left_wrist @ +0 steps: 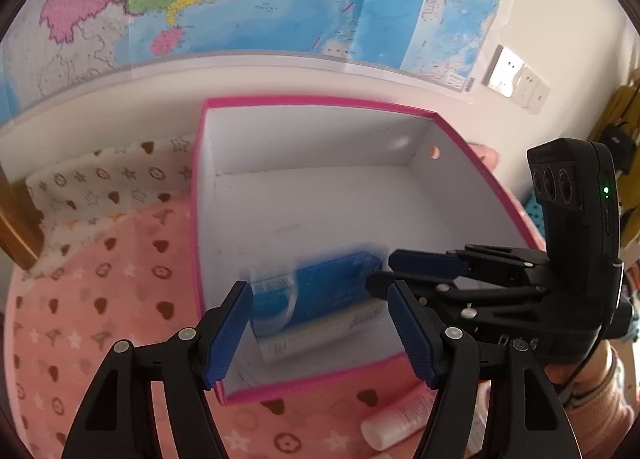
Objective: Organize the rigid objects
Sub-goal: 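Carry the ANTINE box into the pink box and open the right gripper, then move the right gripper to the red corkscrew and grasp it, then lift the red corkscrew into the pink box and release it, then withdraw the right gripper from the pink box, then grasp the brown wooden back-scratcher handle with the right gripper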
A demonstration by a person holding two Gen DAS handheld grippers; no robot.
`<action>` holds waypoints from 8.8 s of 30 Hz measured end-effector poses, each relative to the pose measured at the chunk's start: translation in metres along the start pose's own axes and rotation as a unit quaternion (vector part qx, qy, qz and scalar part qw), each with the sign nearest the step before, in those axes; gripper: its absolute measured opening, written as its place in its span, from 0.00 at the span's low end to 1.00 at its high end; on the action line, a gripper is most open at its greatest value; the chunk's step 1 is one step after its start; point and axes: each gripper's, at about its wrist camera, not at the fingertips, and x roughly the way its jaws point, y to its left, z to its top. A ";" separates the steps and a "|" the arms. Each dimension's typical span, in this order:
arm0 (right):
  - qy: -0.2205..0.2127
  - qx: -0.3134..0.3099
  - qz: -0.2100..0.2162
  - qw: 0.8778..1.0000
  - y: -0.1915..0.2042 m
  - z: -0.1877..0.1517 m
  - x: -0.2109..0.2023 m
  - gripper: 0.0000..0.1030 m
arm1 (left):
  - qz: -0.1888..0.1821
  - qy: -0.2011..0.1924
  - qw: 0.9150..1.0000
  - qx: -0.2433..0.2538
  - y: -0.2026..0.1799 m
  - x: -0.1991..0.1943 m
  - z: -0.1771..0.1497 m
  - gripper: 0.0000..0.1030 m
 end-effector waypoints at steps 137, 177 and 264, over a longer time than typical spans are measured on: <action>-0.135 -0.021 -0.114 0.984 -0.052 -0.093 -0.159 0.45 | -0.176 -0.031 0.980 0.086 -0.112 0.006 -0.014 0.49; -0.119 -0.087 -0.170 0.974 -0.035 -0.080 -0.139 0.24 | -0.209 -0.022 0.974 0.087 -0.106 0.010 -0.025 0.53; -0.023 0.051 -0.194 0.979 -0.044 -0.189 -0.102 0.42 | -0.296 0.110 0.938 0.143 -0.172 0.027 -0.141 0.56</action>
